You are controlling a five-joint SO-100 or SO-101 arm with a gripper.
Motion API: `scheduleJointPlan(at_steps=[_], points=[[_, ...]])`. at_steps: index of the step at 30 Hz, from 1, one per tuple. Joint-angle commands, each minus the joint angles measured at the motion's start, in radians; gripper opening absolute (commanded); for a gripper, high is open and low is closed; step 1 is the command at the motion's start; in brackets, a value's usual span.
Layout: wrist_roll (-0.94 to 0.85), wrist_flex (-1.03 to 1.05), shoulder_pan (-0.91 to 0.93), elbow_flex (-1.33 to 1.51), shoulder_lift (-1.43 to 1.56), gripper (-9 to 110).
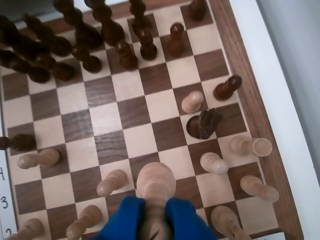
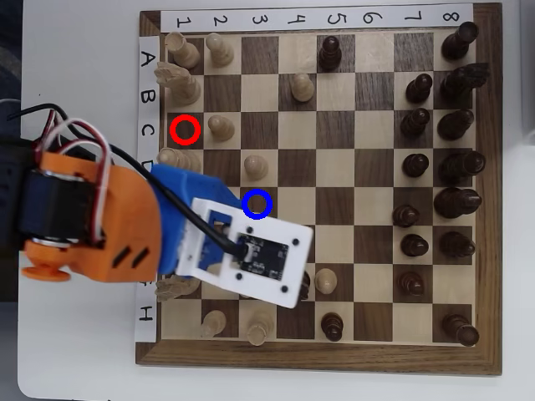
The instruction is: Move the piece to destination
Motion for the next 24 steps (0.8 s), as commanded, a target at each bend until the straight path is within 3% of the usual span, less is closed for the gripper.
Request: scheduleJointPlan(at_steps=[1, 24], points=[[-0.035, -0.037, 0.052, 0.012, -0.009, 0], [-0.078, -0.176, 0.014, 0.166, -0.006, 0]])
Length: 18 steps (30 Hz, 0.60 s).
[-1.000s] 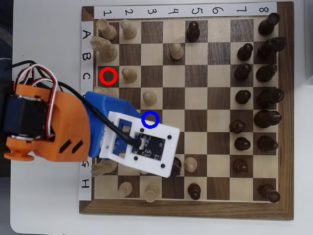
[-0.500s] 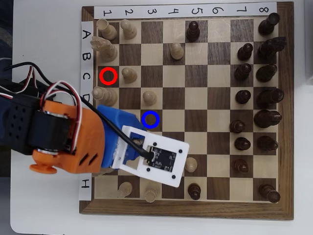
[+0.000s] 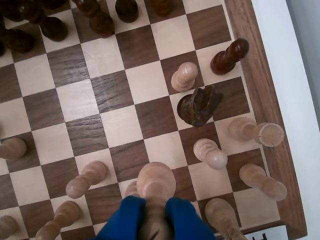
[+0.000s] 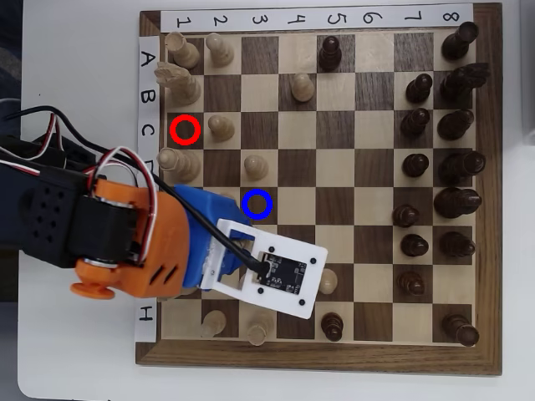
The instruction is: Move the piece to destination
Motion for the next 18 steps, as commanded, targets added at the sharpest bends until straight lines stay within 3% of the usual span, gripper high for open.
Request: scheduleJointPlan(at_steps=[1, 18], points=[[-0.040, -0.107, -0.038, 0.025, 0.043, 0], [-0.066, -0.253, -0.123, 0.239, 0.130, 0]])
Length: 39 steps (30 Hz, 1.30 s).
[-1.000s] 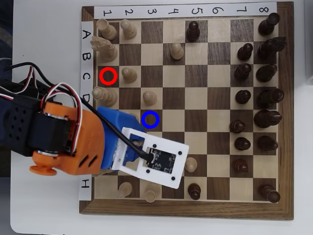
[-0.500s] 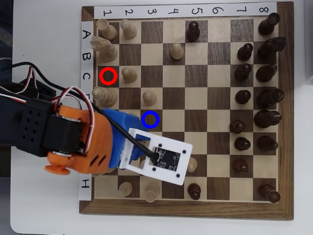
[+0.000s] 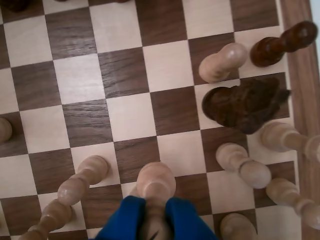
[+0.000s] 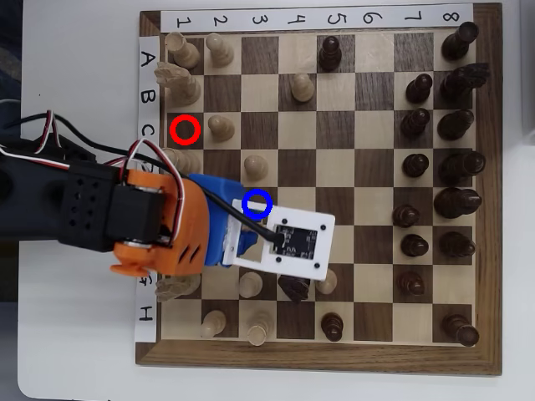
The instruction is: Move the piece to destination
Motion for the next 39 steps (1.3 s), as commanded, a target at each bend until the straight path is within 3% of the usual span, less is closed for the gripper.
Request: scheduleJointPlan(at_steps=[1, 39], points=[[-0.025, -0.094, -0.052, 0.025, 0.133, 0], [-0.009, -0.353, -0.084, 0.232, 0.192, 0]])
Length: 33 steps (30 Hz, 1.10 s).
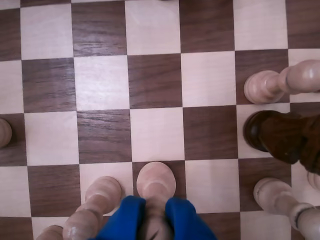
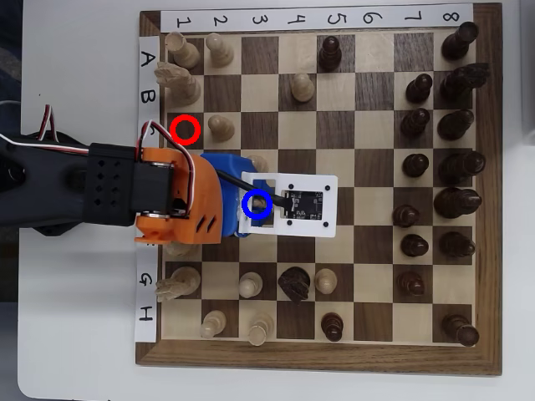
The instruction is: Move the piece to destination
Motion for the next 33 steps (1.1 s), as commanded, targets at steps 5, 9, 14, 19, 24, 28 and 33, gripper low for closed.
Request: scheduleJointPlan(at_steps=[5, 9, 14, 19, 24, 28, 33], points=[[-0.011, 0.006, 0.037, -0.017, 0.169, 0], [-0.017, 0.057, 0.052, -0.031, 0.160, 0], [-0.021, 0.074, 0.058, -0.037, 0.153, 0], [-0.020, 0.063, 0.052, -0.037, 0.153, 0], [-0.015, 0.043, 0.044, -0.037, 0.153, 0], [-0.017, 0.020, 0.043, -0.025, 0.153, 0], [-0.031, 0.008, 0.046, -0.008, 0.155, 1]])
